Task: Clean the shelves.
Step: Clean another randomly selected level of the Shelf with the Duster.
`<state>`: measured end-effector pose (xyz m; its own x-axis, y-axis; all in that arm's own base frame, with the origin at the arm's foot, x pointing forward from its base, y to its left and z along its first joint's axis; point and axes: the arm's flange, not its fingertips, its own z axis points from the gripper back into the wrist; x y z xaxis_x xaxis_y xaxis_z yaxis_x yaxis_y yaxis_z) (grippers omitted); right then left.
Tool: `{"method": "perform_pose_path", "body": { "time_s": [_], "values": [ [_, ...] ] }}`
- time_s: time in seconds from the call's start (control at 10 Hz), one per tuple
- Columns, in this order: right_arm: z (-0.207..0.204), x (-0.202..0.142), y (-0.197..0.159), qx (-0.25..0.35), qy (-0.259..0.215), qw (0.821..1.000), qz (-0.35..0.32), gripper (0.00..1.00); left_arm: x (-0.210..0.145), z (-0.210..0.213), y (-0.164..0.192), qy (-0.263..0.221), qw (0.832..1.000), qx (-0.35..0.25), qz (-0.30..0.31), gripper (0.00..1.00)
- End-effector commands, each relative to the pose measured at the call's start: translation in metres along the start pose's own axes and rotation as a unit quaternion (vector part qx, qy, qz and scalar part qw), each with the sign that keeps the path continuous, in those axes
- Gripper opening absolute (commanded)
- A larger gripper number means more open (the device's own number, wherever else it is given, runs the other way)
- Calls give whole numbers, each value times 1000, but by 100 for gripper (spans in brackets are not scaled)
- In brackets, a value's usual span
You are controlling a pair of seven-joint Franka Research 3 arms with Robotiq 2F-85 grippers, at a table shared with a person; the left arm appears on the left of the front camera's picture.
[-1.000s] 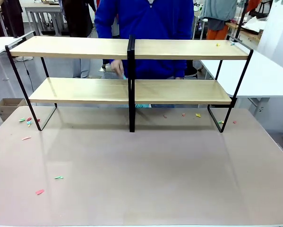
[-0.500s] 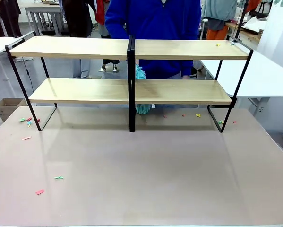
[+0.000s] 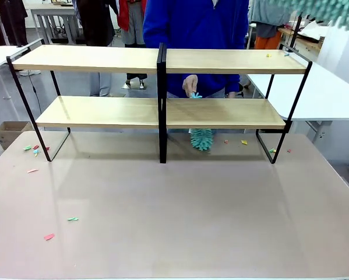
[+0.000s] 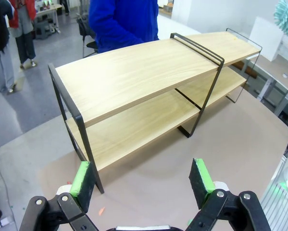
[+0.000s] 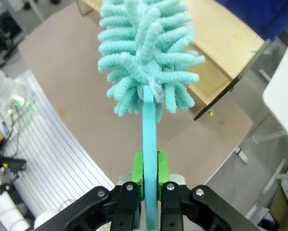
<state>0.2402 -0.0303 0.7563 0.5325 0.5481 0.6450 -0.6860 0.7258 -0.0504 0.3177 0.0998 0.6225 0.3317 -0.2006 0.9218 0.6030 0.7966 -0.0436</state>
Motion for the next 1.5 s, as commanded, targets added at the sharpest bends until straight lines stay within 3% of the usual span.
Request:
{"method": "perform_pose_path", "body": {
  "time_s": [0.0,0.1,0.4,0.6,0.8,0.9,1.2,1.4],
  "values": [
    [-24,31,19,-60,27,994,-86,12,1,1,-1,6,1000,5,5,100],
    [-39,50,24,-100,65,985,-125,12,1,1,-1,6,1000,5,5,100],
    [-98,107,32,-187,137,959,-164,12,1,1,-1,6,1000,5,5,100],
    [-129,124,23,-222,161,942,-195,12,1,1,-1,6,1000,5,5,100],
    [-143,127,21,-211,182,944,-177,12,1,1,-1,6,1000,5,5,100],
    [-147,115,24,-206,162,948,-182,12,1,1,-1,6,1000,5,5,100],
    [-154,119,19,-202,174,947,-179,12,1,1,-1,6,1000,5,5,100],
    [-167,123,28,-220,184,924,-254,12,1,1,-1,6,1000,5,5,100]
  ]
}}
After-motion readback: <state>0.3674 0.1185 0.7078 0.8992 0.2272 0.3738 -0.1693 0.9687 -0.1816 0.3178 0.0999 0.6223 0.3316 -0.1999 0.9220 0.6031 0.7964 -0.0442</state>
